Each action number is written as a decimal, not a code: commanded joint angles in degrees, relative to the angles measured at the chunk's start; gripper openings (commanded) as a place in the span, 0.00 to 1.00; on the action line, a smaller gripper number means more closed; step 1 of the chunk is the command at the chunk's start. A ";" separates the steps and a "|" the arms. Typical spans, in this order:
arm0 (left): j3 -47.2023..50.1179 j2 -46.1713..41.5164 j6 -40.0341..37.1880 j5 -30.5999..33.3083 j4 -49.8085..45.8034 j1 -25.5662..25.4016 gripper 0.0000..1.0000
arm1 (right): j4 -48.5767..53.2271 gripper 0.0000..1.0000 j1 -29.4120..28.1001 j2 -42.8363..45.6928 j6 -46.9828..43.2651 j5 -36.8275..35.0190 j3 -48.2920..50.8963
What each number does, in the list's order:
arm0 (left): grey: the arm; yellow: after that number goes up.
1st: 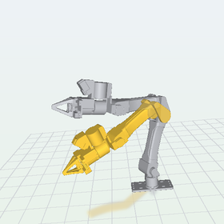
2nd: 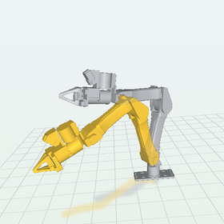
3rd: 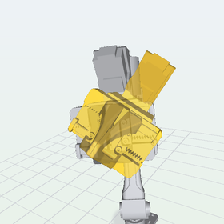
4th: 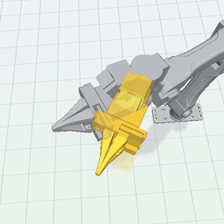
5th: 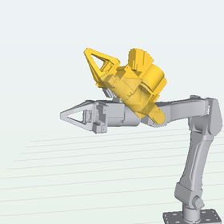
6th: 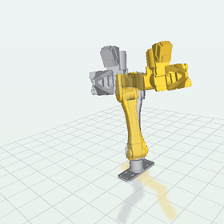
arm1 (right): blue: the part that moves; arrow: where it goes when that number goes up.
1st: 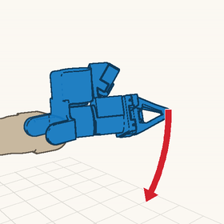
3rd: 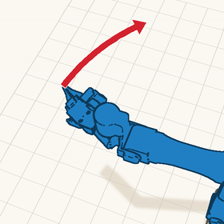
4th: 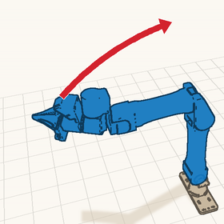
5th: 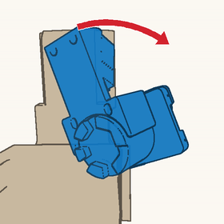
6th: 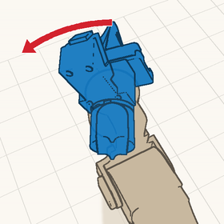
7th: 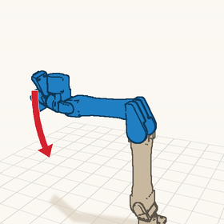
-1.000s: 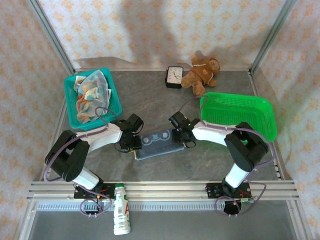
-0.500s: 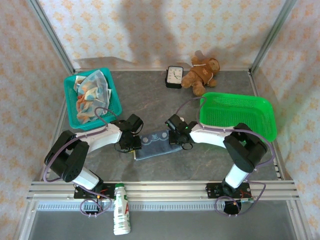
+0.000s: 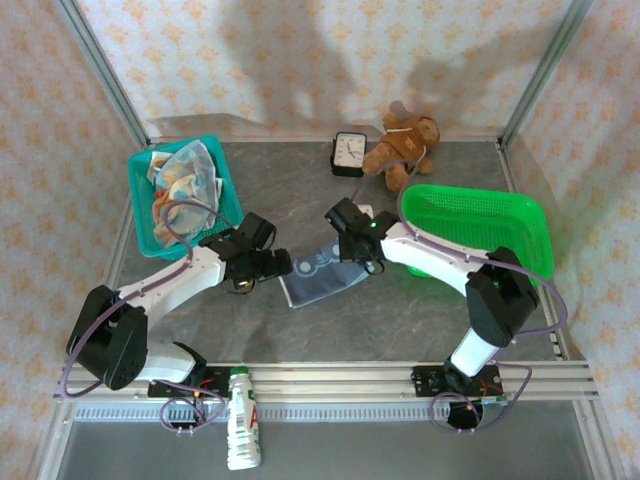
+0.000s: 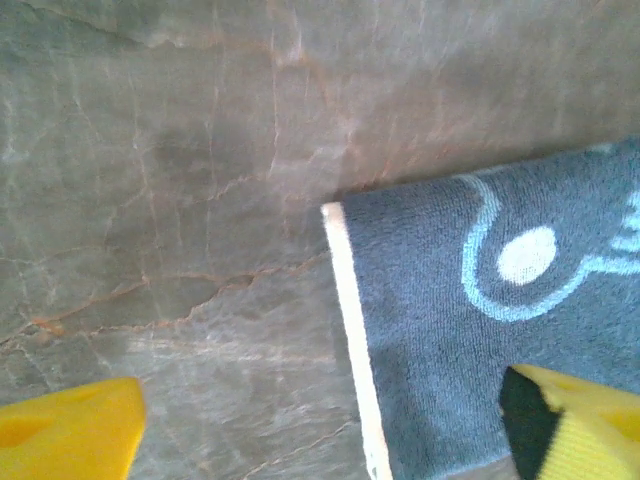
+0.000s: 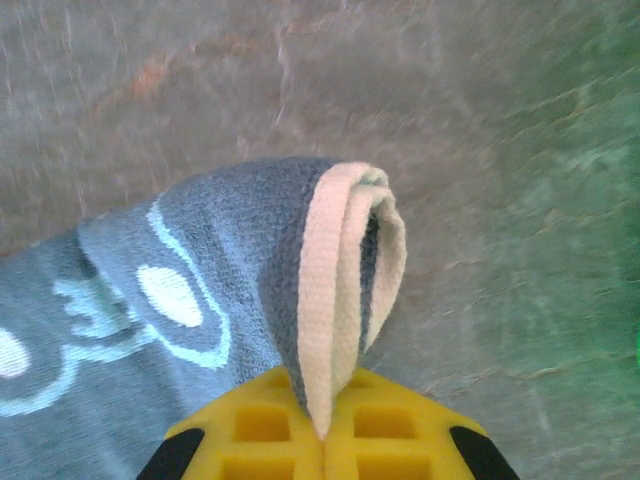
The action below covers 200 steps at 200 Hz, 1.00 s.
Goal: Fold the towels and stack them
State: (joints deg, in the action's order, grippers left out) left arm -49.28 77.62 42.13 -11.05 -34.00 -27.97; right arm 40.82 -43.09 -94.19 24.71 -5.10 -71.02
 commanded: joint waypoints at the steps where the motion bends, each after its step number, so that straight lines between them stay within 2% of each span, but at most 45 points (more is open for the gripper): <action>1: -2.06 -1.07 -0.29 2.44 -1.80 0.53 0.97 | 9.50 0.00 2.30 0.42 -0.99 -4.78 -6.18; 49: -1.46 -1.07 0.32 1.88 0.23 0.60 0.98 | 19.26 0.00 6.52 -2.47 -3.25 -9.88 -17.98; 102: -1.48 -0.11 0.19 0.66 1.79 0.57 0.98 | 24.22 0.00 12.78 -2.17 -5.19 -12.70 -22.59; 155: -1.35 0.10 -0.18 0.72 2.05 0.60 0.98 | 26.33 0.00 20.60 1.60 -8.72 -14.69 -20.32; 200: -1.90 0.11 -0.62 0.38 1.72 0.65 0.98 | 22.65 0.00 27.96 3.06 -13.38 -15.29 -14.48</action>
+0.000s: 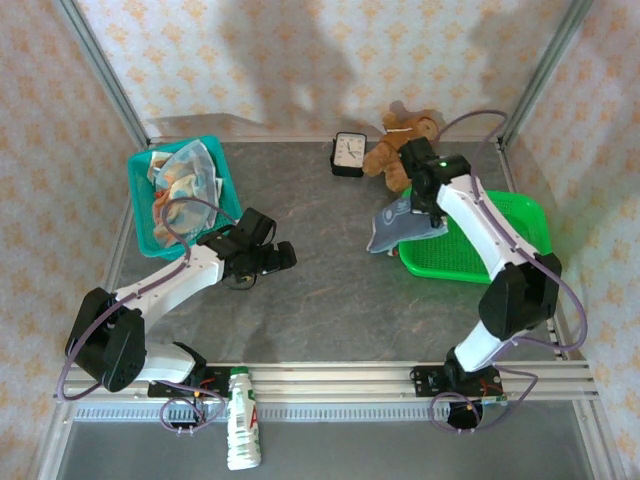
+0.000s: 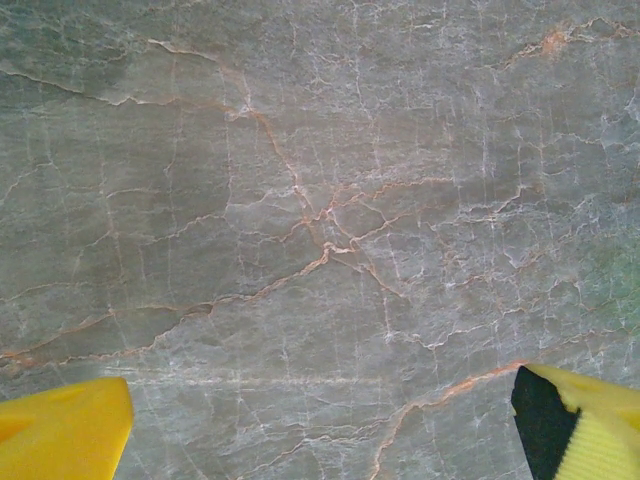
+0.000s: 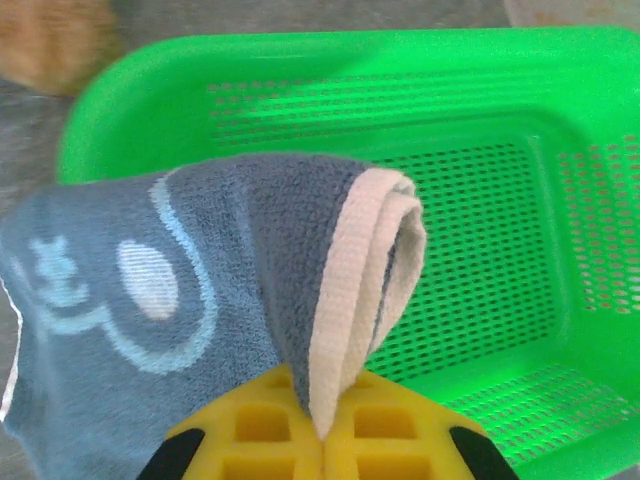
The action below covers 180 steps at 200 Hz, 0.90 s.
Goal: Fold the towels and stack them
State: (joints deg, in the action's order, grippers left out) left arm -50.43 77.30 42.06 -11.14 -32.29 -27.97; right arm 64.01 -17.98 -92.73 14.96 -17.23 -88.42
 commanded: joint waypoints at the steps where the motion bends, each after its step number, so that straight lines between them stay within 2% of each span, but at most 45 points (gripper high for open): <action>1: -0.82 0.37 -0.57 0.44 -0.02 0.64 0.98 | -0.68 0.00 2.94 1.59 -3.72 -3.16 3.04; 44: -3.29 -0.11 -2.11 0.75 -4.01 0.79 0.98 | -5.27 0.00 6.43 -2.61 -4.47 -4.21 6.42; 101: -6.28 -1.94 -3.64 0.26 -4.94 1.24 0.99 | -4.64 0.00 7.87 -11.68 -3.05 -5.31 3.20; 143: -12.24 0.18 -8.84 -1.60 -9.92 1.80 1.00 | -8.01 0.00 8.24 -13.39 -2.81 -9.21 5.94; 180: -13.18 -1.88 -8.94 -5.47 -9.78 1.79 1.00 | -10.19 0.00 9.80 -15.07 -3.27 -13.36 8.16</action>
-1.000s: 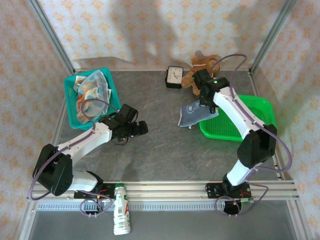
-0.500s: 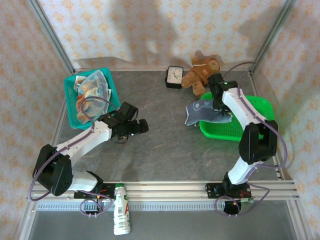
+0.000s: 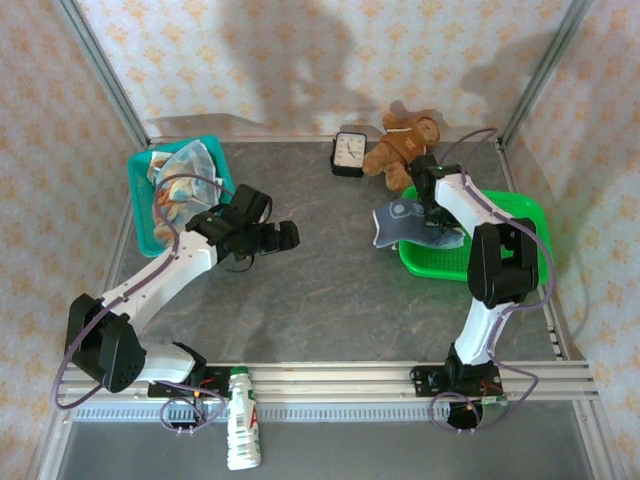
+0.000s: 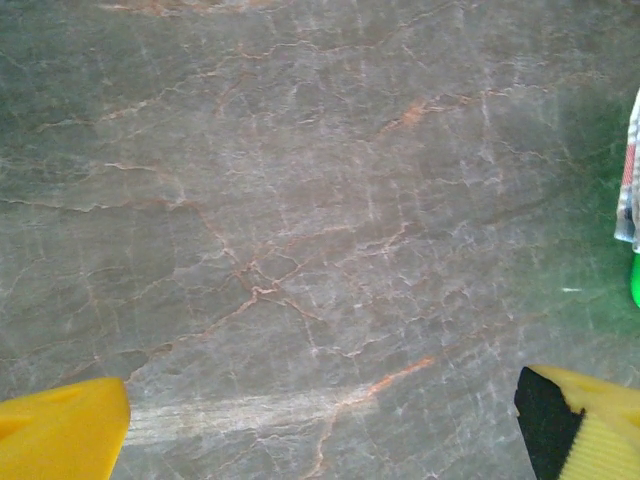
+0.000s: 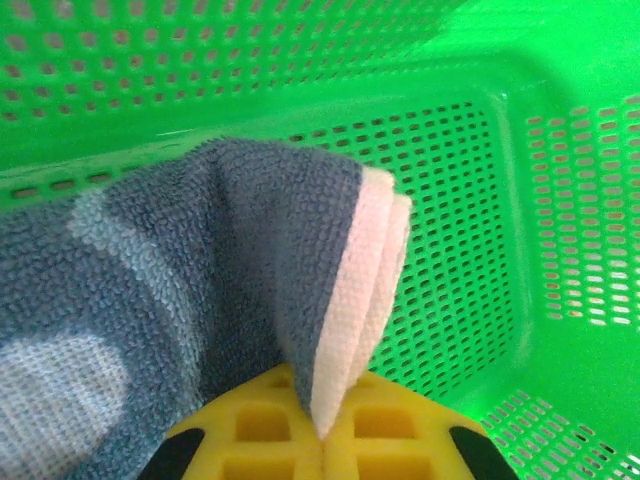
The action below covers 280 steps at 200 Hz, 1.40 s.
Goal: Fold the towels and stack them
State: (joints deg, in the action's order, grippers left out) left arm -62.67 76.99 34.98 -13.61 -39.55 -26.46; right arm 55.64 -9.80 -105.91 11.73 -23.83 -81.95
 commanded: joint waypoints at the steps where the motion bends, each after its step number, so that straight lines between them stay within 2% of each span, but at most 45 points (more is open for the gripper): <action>1: -0.90 -1.67 -1.81 -3.05 -2.49 0.27 1.00 | -1.88 0.00 1.63 -1.91 -0.08 -6.89 1.66; 28: -1.03 -1.78 -2.22 -2.76 -2.83 0.35 1.00 | -2.48 0.00 2.19 -1.68 -0.86 -6.49 1.27; 48: -1.44 -1.65 -1.51 -0.27 -3.60 0.36 1.00 | -3.58 0.00 2.33 -2.13 -2.13 -6.97 0.99; 77: -0.31 -2.50 1.33 -1.51 -0.90 0.41 1.00 | -0.78 0.00 3.45 -4.85 -2.54 -8.54 -2.87; 135: 0.36 -4.35 1.97 -0.29 -1.61 0.43 1.00 | 0.09 0.00 3.67 -6.00 -2.00 -10.43 -4.31; 190: 1.50 -5.88 2.26 0.25 -2.23 0.35 1.00 | 1.20 0.00 3.87 -3.83 -0.46 -14.05 -2.69; 280: 3.26 -6.94 3.07 0.15 -1.93 0.38 1.00 | 1.49 0.00 5.49 -2.29 -0.56 -14.92 -3.06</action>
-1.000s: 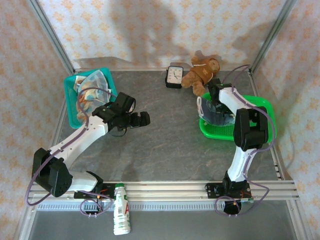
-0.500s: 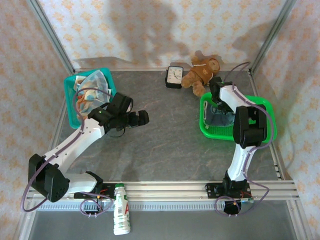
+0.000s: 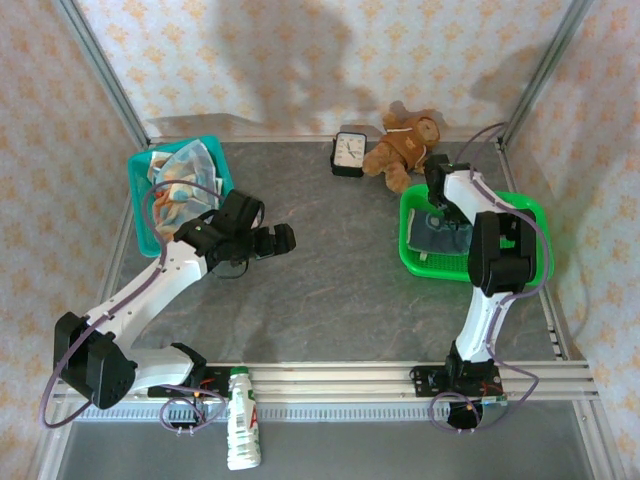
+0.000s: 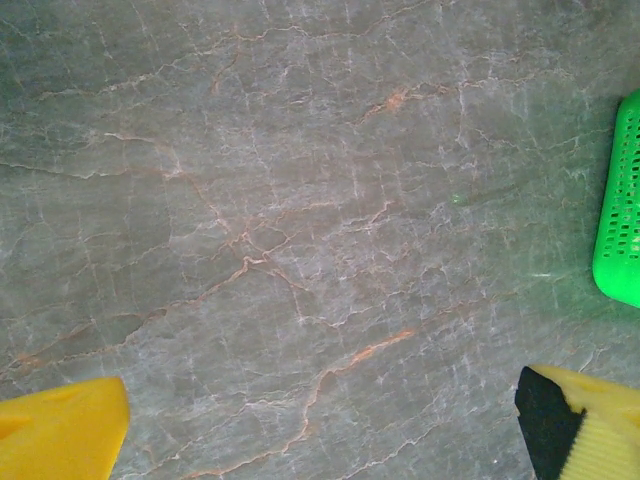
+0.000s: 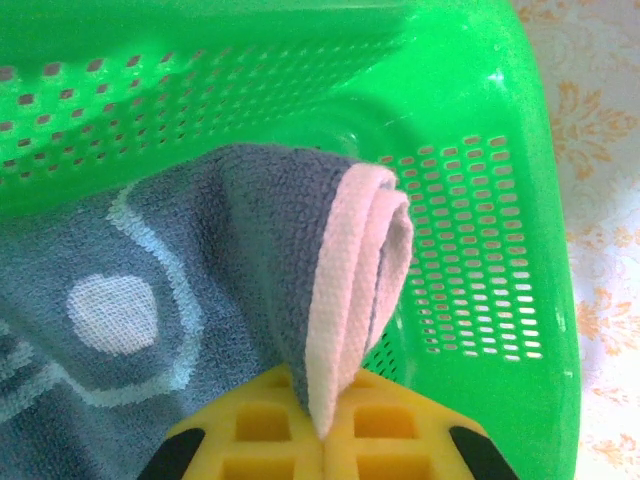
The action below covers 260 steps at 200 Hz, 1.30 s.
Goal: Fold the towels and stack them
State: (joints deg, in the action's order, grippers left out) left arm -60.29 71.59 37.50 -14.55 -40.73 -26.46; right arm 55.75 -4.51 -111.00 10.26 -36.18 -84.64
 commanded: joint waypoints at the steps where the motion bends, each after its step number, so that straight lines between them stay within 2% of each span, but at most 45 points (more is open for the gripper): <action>1: 0.88 -1.59 0.56 1.10 -0.75 0.41 1.00 | 1.43 0.00 0.20 2.76 0.95 -2.57 -0.40; 101: 0.35 -0.95 0.03 1.30 -0.76 0.36 1.00 | 1.99 0.00 0.82 2.69 1.94 -6.33 -1.03; 157: 0.26 -0.12 0.03 1.09 -0.34 0.42 1.00 | 2.26 0.00 1.04 2.17 2.08 -6.00 -1.54; 167: 0.15 0.04 -0.05 1.06 -0.29 0.41 1.00 | 2.26 0.10 1.00 2.18 2.25 -5.38 -1.58; 178: 0.04 0.18 -0.09 1.04 -0.29 0.35 1.00 | 2.26 0.30 1.00 2.26 2.38 -5.06 -1.58; 186: -0.07 0.20 -0.23 1.15 -0.37 0.41 1.00 | 2.26 0.36 1.00 2.36 2.49 -4.88 -1.58; 205: -0.35 0.51 -0.45 1.11 -0.49 0.44 1.00 | 2.35 0.43 1.00 3.33 2.91 -4.54 -1.68; 225: -0.44 0.81 -0.58 1.09 -0.39 0.50 1.00 | 2.35 0.44 1.00 4.76 3.52 -3.48 -1.82; 243: -0.44 1.14 -0.58 0.85 -0.17 0.44 1.00 | 0.86 0.50 1.00 7.01 3.23 0.66 -1.17; 260: -0.61 1.45 -0.67 0.70 -0.05 0.46 1.00 | -1.39 0.57 0.34 9.46 2.75 7.50 0.18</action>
State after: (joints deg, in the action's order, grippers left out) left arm -60.16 72.23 37.45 -14.55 -40.73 -26.46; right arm 56.14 -3.92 -106.85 12.34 -35.53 -84.75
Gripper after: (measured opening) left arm 0.998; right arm 0.526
